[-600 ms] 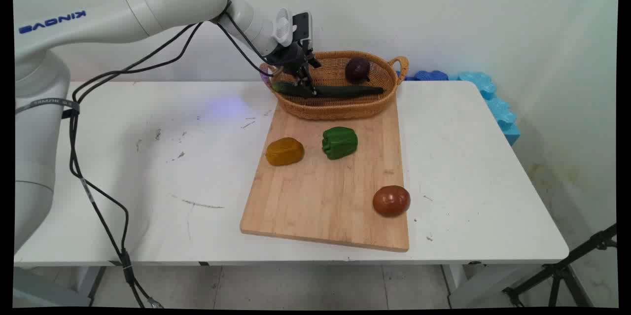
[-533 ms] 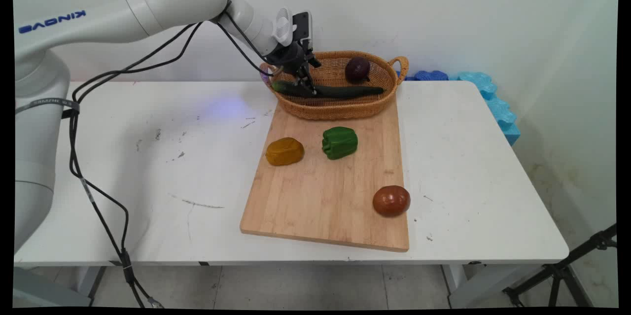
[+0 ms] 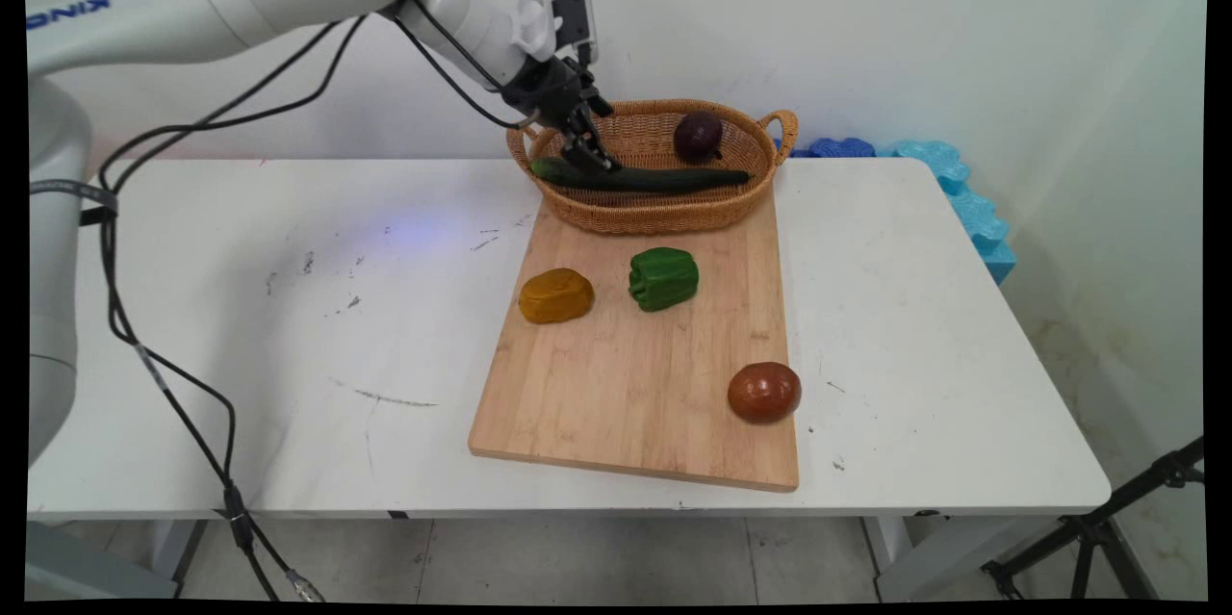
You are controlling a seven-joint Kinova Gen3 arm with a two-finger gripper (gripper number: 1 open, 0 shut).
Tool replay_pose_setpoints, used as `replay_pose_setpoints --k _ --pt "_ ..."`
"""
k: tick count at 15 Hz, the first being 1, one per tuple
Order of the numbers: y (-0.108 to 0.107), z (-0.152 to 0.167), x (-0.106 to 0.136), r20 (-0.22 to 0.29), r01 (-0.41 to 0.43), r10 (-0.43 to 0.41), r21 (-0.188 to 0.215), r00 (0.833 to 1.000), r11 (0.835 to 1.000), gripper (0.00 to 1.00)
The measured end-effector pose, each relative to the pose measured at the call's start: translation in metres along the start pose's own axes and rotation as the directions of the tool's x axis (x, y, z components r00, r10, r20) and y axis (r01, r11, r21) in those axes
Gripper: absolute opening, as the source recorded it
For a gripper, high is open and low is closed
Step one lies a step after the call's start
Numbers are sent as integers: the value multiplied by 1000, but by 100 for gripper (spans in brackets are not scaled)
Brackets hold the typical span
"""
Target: Pick up the potato from the cutting board
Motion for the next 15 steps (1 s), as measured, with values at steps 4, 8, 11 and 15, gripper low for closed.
replay_pose_setpoints --k 4,8,11,15 --pt "19 -33 1 2 108 -108 -16 994 994 100" --pt "45 -58 -9 11 222 -221 -41 975 974 100" --pt "64 -69 -21 23 287 -286 -60 958 956 100" --pt "90 -72 -42 50 335 -331 -89 942 938 100"
